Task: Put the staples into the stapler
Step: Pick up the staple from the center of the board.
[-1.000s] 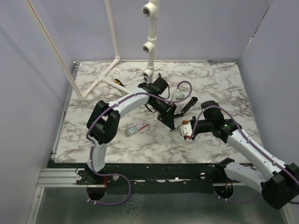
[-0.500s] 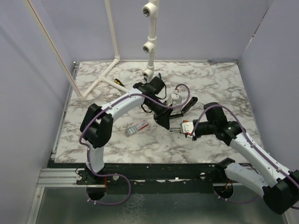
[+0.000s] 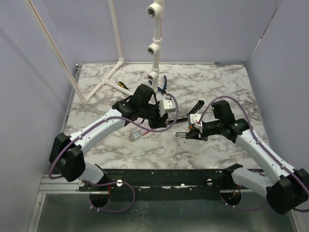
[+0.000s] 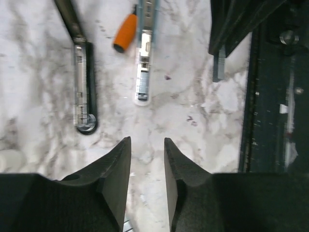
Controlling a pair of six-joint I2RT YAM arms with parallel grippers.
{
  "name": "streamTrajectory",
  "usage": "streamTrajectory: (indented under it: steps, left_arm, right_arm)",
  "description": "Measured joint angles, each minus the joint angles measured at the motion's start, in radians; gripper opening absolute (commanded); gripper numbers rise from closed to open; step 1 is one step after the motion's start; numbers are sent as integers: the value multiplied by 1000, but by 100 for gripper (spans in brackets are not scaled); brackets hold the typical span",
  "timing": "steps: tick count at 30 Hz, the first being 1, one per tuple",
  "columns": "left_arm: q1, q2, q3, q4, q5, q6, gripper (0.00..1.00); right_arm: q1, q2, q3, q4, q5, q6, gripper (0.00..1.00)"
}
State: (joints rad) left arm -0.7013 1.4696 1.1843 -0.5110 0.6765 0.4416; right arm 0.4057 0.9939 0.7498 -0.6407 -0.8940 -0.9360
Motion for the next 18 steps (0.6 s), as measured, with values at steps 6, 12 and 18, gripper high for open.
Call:
streamTrajectory:
  steps: [6,12,18]
  left_arm:
    - [0,-88,-13,119,-157,2,56]
    - [1,-118,-14,174,-212,25,81]
    - [1,-139,-38,196,-258,19,99]
  right_arm:
    - [-25,185,150,-57,-76,76,7]
    - [-27,322,261,-135,-131,120,7]
    - [-26,314,281,-152,-139,155,7]
